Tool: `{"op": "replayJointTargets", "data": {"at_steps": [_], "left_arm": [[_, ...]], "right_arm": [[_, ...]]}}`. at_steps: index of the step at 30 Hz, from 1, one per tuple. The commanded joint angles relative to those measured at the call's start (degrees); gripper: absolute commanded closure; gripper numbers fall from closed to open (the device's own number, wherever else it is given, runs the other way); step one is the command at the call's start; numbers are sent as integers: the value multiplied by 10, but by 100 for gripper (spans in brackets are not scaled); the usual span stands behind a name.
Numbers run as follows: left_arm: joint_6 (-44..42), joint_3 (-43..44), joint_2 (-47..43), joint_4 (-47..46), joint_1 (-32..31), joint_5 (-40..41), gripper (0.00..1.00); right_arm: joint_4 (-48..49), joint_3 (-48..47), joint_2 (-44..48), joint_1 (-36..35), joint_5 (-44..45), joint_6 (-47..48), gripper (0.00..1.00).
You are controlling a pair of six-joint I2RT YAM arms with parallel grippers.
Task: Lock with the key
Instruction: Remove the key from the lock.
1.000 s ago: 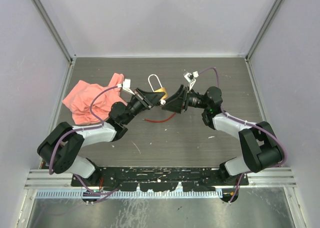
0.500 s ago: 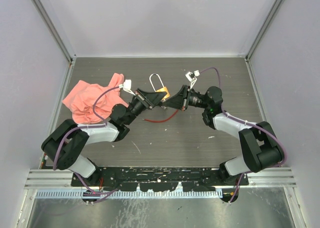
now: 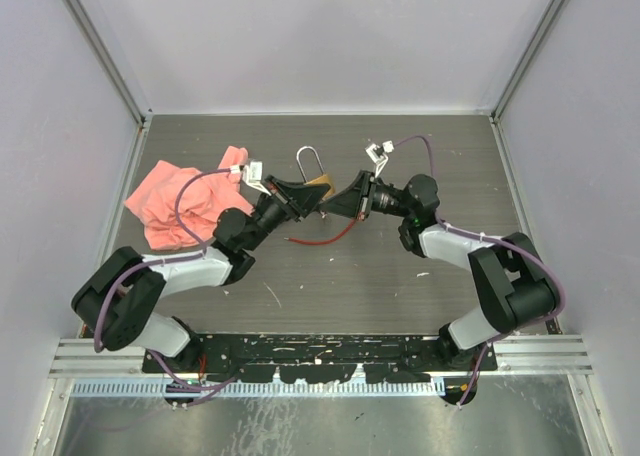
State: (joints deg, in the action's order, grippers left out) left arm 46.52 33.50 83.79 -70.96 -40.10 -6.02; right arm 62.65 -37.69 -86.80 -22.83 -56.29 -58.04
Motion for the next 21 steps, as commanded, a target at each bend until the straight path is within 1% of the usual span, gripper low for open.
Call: {"op": "replayJointTargets", "data": {"at_steps": [1,2,3,6,7,8,9,10,11,12,13,14,15,16,17,18,19,20,21], "left_arm": [[-67,-3,-61,-110,32,140,100],[-44,-10,-62,-110,32,154,100],[-10,-17,-61,-110,32,168,100],[108,-25,-52,-111,37,193,100],[144,-24,-49,-111,39,199,100],[182,-22,-45,-111,39,202,100],[213,-18,-43,-111,40,204,100],[241,-13,-41,-111,40,202,100],[258,-5,-41,-111,40,195,100],[263,5,-42,-111,40,181,100],[253,18,-43,-111,40,161,100],[230,31,-47,-111,40,139,100],[184,41,-50,-111,41,108,100],[152,46,-54,-110,41,95,100],[128,44,-61,-110,42,88,100],[114,38,-67,-106,50,83,100],[110,26,-77,-83,63,74,100],[117,10,-89,-50,79,67,100],[133,-16,-103,-5,94,60,100]], "right_arm": [[-101,-17,54,-36,-62,107,99],[-171,-28,65,-40,-50,157,99],[-184,-29,62,-40,-53,160,99],[-83,-19,28,-38,-77,71,99],[-41,-16,15,-38,-85,31,99],[21,-12,2,-38,-91,-14,99],[53,-13,-7,-39,-94,-38,99],[37,-20,-9,-39,-94,-34,99],[12,-24,-8,-39,-94,-23,99],[8,-25,-9,-39,-94,-30,99],[33,-24,-12,-39,-97,-48,99],[51,-23,-13,-39,-98,-64,99],[46,-26,-10,-39,-99,-63,99],[2,-31,0,-39,-101,-16,99],[-95,-42,15,-38,-99,64,99],[-234,-65,33,-36,-89,171,99],[-396,-93,54,-34,-65,310,99],[-515,-123,63,-35,-28,427,99],[-589,-135,64,-34,3,502,98]]}}
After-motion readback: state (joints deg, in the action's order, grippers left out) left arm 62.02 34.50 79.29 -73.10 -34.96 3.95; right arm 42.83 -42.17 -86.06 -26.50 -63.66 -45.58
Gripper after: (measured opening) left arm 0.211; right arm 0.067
